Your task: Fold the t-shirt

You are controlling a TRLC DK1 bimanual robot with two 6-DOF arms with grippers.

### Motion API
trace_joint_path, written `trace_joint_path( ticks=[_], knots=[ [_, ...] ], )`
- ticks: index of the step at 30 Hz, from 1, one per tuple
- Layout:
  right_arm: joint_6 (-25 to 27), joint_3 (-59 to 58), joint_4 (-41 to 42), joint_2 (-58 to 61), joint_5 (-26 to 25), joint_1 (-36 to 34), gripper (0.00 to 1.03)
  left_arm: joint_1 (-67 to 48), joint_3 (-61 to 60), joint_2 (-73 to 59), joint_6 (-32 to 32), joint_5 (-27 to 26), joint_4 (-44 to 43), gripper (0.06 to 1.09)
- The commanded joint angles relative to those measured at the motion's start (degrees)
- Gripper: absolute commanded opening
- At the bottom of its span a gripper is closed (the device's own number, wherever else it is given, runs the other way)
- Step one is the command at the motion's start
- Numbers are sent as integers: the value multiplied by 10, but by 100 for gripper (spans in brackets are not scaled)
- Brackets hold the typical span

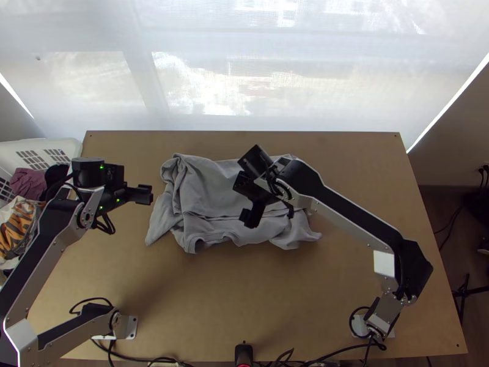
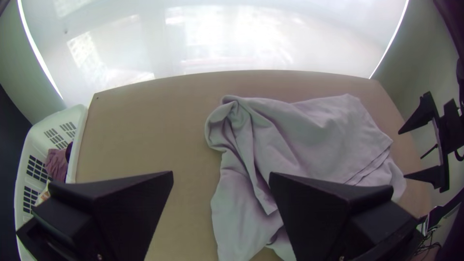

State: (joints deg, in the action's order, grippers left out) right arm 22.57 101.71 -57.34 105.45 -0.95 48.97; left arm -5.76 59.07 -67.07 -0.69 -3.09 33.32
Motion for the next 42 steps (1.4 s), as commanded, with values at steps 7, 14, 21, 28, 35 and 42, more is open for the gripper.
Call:
trace_joint_path(
  ticks=[7,14,21,28,35,42],
  knots=[
    [28,-13,32,59,3,105,98,36,-57,62,8,-1,10,102],
    [31,54,37,115,3,139,98,51,-84,93,8,-1,17,102],
    [27,133,37,174,5,155,96,53,-114,113,10,-1,17,102],
    [26,167,37,216,9,172,96,57,-128,114,10,-1,17,102],
    [13,192,36,253,12,176,93,57,-144,114,8,-1,17,102],
    [-10,203,36,278,29,176,66,53,-148,106,4,-1,17,102]
  ],
)
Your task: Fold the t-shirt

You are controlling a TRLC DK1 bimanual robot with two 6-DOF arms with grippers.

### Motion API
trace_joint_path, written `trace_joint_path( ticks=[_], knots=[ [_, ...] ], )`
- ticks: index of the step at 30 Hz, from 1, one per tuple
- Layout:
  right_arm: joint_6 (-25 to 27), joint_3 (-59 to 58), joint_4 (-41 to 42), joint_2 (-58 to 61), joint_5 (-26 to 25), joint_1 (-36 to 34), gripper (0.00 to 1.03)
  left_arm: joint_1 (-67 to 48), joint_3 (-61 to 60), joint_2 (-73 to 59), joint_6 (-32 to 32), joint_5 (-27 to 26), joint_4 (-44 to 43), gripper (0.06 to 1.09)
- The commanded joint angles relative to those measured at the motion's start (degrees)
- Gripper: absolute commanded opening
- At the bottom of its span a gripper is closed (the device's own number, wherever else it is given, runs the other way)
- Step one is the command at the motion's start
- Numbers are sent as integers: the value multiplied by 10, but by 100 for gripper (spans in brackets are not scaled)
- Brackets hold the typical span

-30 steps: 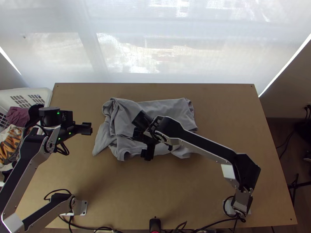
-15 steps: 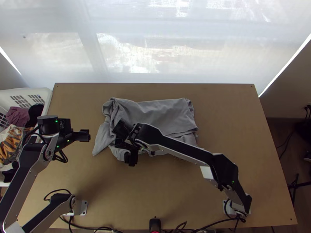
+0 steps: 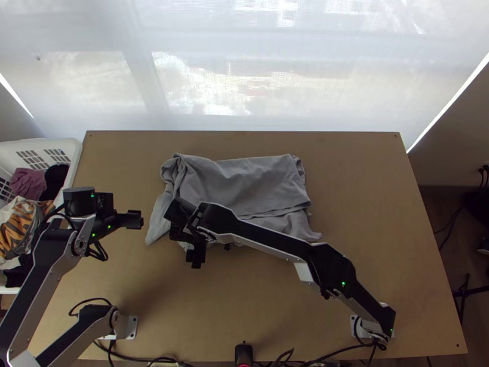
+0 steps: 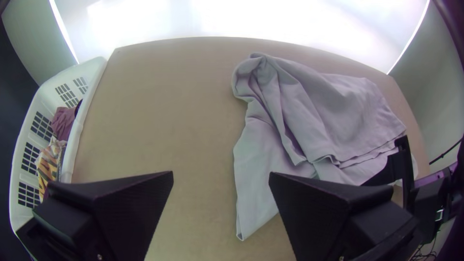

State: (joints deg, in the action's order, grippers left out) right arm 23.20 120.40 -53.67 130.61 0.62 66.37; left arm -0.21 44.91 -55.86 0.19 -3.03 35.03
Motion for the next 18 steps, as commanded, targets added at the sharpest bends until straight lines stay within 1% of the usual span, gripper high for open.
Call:
trace_joint_path(
  ticks=[1,6,10,14,16,18],
  knots=[
    [-18,18,1,29,16,1,56,-2,-6,-7,-4,-2,0,102],
    [-18,21,0,34,28,-5,3,-4,-9,-12,-4,-16,-1,102],
    [-28,19,-16,30,29,-12,3,-7,-12,-13,-3,-17,-1,102],
    [-46,12,-44,0,36,-33,3,-11,-10,-22,-3,-18,-7,102],
    [-53,-18,-48,-30,37,-48,3,-16,-6,-29,-1,-18,-11,102],
    [-55,-73,-46,-65,37,-67,3,-23,1,-41,2,-18,-15,102]
  ],
)
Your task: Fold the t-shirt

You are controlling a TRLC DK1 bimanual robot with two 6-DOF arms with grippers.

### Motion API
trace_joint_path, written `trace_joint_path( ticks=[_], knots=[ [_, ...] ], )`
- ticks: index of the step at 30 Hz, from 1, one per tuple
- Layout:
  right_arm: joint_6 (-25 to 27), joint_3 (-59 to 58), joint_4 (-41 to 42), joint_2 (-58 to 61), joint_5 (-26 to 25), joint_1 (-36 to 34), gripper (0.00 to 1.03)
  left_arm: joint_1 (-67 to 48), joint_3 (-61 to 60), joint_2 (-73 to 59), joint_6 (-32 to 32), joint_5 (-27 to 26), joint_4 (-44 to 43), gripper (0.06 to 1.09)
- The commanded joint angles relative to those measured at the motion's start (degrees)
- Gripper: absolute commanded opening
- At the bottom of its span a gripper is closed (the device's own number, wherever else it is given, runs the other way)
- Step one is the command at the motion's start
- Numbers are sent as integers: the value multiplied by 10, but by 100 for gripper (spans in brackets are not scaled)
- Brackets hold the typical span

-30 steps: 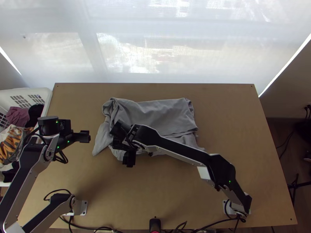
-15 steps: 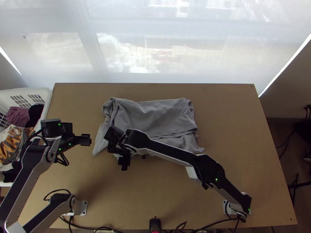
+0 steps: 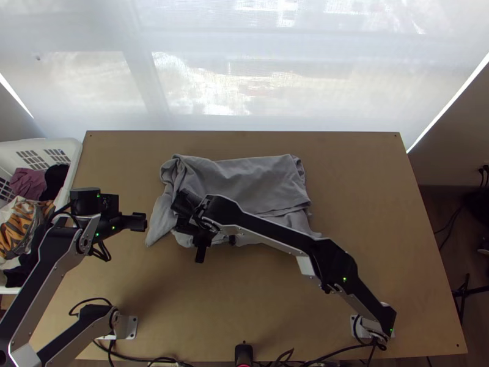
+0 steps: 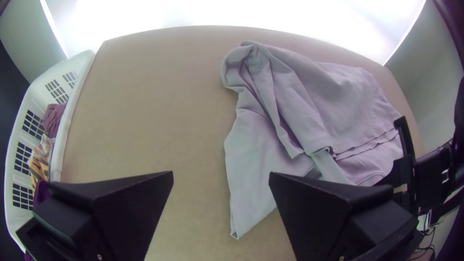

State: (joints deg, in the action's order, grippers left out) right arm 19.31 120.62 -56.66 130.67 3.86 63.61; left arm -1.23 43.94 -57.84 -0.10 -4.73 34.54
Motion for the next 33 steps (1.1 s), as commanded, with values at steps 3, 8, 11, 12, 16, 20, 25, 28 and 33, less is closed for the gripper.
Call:
trace_joint_path(
  ticks=[3,8,11,12,16,20,25,28,33],
  knots=[
    [-22,-170,-2,-131,5,-69,3,-25,26,-39,7,-1,-17,102],
    [-28,-308,9,-256,4,-117,3,-47,57,-68,11,-1,-20,102],
    [-28,-355,2,-333,4,-161,3,-63,74,-83,16,-1,-20,102],
    [-27,-363,-1,-356,4,-176,3,-69,78,-87,17,-1,-20,102],
    [-23,-391,-20,-435,3,-220,3,-102,100,-108,20,-1,-20,102],
    [-21,-426,-53,-494,-1,-236,3,-161,132,-140,13,-1,-11,102],
    [-22,-492,-61,-537,-6,-247,3,-283,163,-170,-10,-1,11,102],
    [-23,-512,-61,-540,-7,-264,3,-356,168,-190,-25,-1,13,102],
    [-26,-511,-61,-528,-8,-281,3,-452,188,-243,-63,-1,8,102]
  ],
)
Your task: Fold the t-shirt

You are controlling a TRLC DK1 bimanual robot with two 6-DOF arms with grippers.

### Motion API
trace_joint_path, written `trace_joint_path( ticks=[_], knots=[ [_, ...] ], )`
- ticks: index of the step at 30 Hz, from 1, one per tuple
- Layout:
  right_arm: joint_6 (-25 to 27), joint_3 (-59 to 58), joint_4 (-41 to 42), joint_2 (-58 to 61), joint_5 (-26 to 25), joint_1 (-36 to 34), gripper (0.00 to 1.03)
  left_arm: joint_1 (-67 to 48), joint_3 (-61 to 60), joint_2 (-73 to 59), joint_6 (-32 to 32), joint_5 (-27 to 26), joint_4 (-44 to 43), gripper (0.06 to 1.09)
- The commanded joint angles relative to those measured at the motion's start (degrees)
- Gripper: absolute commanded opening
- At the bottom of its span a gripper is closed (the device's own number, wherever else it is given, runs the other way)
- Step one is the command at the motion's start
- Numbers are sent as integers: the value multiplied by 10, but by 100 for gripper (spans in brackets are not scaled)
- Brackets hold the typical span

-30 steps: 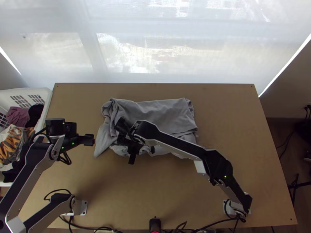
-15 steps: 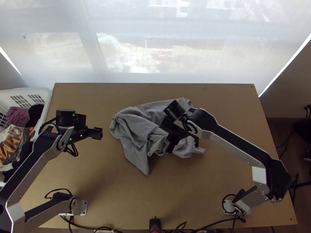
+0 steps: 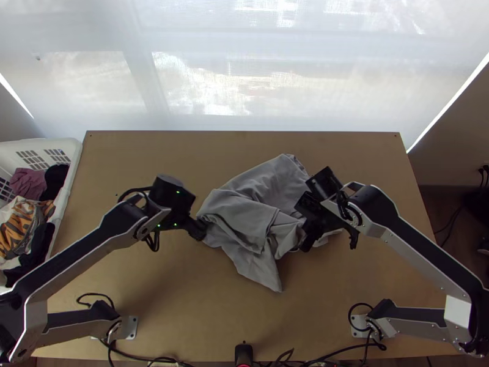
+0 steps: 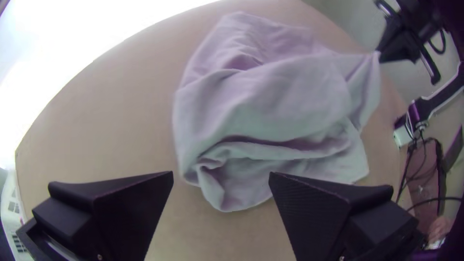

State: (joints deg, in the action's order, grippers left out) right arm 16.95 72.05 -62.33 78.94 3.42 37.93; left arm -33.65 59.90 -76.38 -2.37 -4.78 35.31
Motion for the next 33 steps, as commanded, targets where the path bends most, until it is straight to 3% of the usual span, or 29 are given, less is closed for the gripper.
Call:
trace_joint_path(
  ticks=[1,12,29,30,33],
  knots=[
    [-3,-24,-4,-7,-6,-24,3,-142,36,-70,-50,-1,-2,102],
    [0,8,-6,43,-18,-36,3,-177,123,-186,-96,-73,-23,102],
    [1,23,-11,63,-27,-47,3,-219,163,-283,-88,-93,-38,102],
    [1,23,-13,62,-27,-47,3,-219,167,-289,-84,-93,-39,100],
    [2,23,-17,56,-27,-50,3,-215,176,-303,-77,-92,-55,75]
  ],
)
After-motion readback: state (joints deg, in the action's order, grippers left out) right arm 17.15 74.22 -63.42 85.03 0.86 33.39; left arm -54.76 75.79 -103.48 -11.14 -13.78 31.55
